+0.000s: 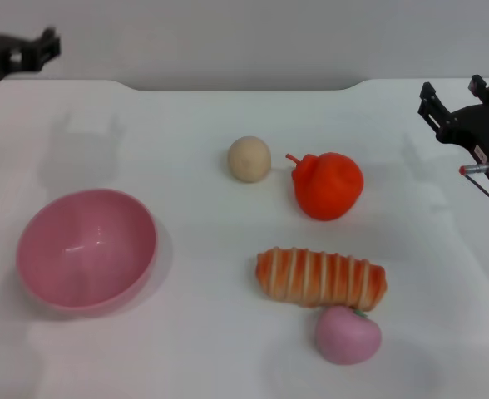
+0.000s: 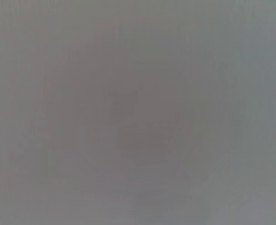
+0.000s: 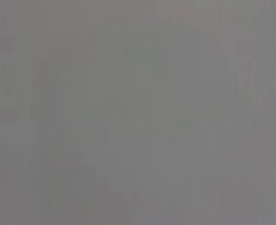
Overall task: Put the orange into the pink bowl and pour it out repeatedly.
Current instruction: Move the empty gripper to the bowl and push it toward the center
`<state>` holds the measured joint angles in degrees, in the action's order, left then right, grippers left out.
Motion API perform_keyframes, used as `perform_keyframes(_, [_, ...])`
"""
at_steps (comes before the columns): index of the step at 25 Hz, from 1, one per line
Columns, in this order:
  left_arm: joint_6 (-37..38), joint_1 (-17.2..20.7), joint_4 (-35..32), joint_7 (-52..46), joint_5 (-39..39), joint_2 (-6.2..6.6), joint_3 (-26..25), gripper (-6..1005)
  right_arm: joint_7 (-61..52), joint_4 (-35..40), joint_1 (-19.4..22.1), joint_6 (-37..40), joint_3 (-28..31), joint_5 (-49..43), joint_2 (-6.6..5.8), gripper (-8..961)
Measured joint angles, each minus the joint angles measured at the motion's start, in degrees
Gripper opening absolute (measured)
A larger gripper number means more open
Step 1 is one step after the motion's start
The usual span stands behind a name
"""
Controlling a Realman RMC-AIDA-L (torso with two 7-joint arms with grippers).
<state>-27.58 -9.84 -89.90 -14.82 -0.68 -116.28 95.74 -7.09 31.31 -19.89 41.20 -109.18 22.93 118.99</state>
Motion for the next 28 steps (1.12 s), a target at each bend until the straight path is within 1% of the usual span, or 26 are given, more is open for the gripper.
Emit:
perform_keyframes(1, [-3.76,-0.13,-1.60,1.75,0.08,-0.46,-0.59,821,-0.02,0.52,0.04,-0.91,0.25,0.00,-0.02,755])
perform_keyframes(2, [-11.20,-0.51,-4.56,4.58,0.38,-1.14,-1.48,821,-0.06,1.14,0.07,-2.00,0.55,0.00,-0.03,755])
perform_keyframes(3, [-13.64,-0.70,-5.57,5.19,0.49,-1.24,-1.65,821,-0.08,1.75,0.13,-3.19,0.91,0.00,-0.06,755])
perform_keyframes(4, [-18.55,-1.01,-7.31,6.25,0.85,-1.38,-1.91,821,-0.10,2.44,0.12,-5.02,1.31,0.00,-0.14,755])
perform_keyframes(5, [-22.91,-1.32,-8.92,6.67,1.41,-1.38,-2.11,821,-0.10,2.44,0.12,-5.02,1.31,0.00,-0.14,755])
perform_keyframes(7, [-29.35,-1.71,-11.56,7.70,3.14,-1.31,-2.86,821,-0.10,2.67,-0.13,-6.43,1.66,0.01,-0.25,755])
perform_keyframes(9, [-33.25,-1.76,-13.00,9.62,5.60,-1.31,-3.88,819,-0.11,2.69,-0.45,-7.19,1.94,0.01,-0.31,755])
perform_keyframes(10, [-34.58,-1.77,-13.36,10.77,7.13,-1.31,-4.39,818,-0.11,2.70,-0.60,-7.42,2.04,0.01,-0.33,755])
perform_keyframes(12, [-34.58,-1.77,-13.36,10.77,7.13,-1.31,-4.39,817,-0.11,2.70,-0.85,-7.54,2.10,0.01,-0.34,755])
perform_keyframes(13, [-38.08,-1.92,-13.78,13.68,11.26,-1.37,-5.58,816,-0.11,2.71,-0.90,-7.57,2.15,0.01,-0.34,755])
perform_keyframes(15, [-40.63,-2.21,-13.44,14.27,12.36,-1.43,-5.76,815,-0.11,2.72,-1.04,-7.58,2.41,0.01,-0.38,755])
perform_keyframes(16, [-40.63,-2.21,-13.44,14.27,12.36,-1.43,-5.76,815,-0.11,2.73,-1.10,-7.60,2.62,0.01,-0.40,755])
perform_keyframes(22, [-47.50,-2.66,-12.51,13.89,10.39,-1.54,-5.44,815,-0.11,2.67,-1.30,-7.70,2.91,0.01,-0.43,755])
perform_keyframes(25, [-50.77,-3.40,-12.01,13.81,8.73,-1.56,-5.42,815,0.02,2.27,-1.69,-7.72,3.33,-0.12,-0.44,755])
perform_keyframes(28, [-52.49,-4.10,-10.63,13.88,8.53,-1.58,-5.37,814,0.22,2.11,-1.86,-7.72,3.56,-0.31,-0.43,755])
